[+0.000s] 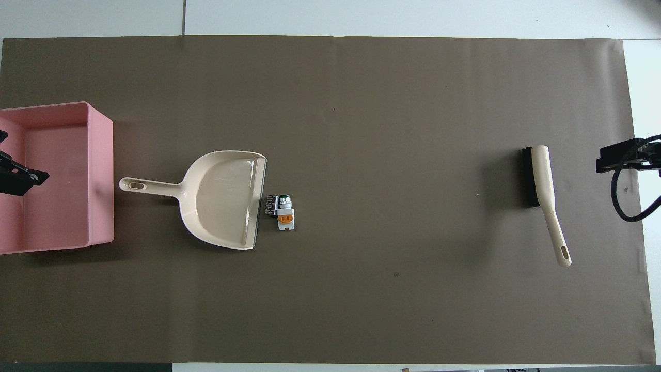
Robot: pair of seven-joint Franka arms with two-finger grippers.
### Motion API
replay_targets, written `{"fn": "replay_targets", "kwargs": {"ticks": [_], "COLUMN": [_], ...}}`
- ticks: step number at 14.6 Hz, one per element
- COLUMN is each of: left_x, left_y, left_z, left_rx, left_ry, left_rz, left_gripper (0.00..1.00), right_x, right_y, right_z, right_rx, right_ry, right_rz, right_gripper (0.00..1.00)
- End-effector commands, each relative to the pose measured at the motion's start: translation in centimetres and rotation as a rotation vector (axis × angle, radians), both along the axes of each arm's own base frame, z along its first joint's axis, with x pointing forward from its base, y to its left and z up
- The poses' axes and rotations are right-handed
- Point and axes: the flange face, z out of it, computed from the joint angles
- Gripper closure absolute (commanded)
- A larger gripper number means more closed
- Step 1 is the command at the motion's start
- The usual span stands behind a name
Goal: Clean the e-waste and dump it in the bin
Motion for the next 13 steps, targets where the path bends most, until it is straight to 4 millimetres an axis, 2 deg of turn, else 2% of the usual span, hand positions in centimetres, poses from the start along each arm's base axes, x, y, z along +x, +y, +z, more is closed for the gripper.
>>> {"fn": "replay_targets", "kwargs": {"ticks": [1, 2, 4, 6, 7, 9, 11, 13], "left_x": [0.1, 0.2, 1.1, 1.0, 1.0, 1.2, 1.4, 0.9], "left_y": [-0.2, -0.5, -2.2, -5.1, -5.6, -6.9, -8.3, -9.3], "left_z": [-0.3, -0.6, -2.5, -5.1, -6.5, -9.2, -13.2, -16.8], "left_rx": [0.015, 0.017, 0.072, 0.17, 0.183, 0.192, 0.24, 0.274], "left_ry": [-0.016, -0.009, 0.035, 0.067, 0.062, 0.069, 0.069, 0.068], "left_rz": [-0.227, -0.323, -0.499, -0.604, -0.62, -0.654, -0.71, -0.739], "left_gripper": [0.02, 0.03, 0.04, 0.06, 0.06, 0.06, 0.06, 0.08], "right_x": [-3.6, -3.8, -3.3, -4.5, -5.1, -5.9, -6.6, -7.5], "right_y": [-2.6, -3.4, -3.7, -3.6, -3.4, -3.4, -4.3, -3.9], "right_z": [-6.2, -8.0, -12.8, -16.9, -18.3, -20.4, -21.6, -23.2], "right_rx": [0.012, 0.016, 0.025, 0.029, 0.034, 0.037, 0.039, 0.065], "right_ry": [-0.009, 0.012, 0.046, 0.048, 0.066, 0.068, 0.065, 0.077], "right_rz": [0.07, 0.074, 0.094, 0.094, 0.098, 0.121, 0.116, 0.102], "right_gripper": [0.0, 0.0, 0.0, 0.0, 0.0, 0.0, 0.0, 0.0]}}
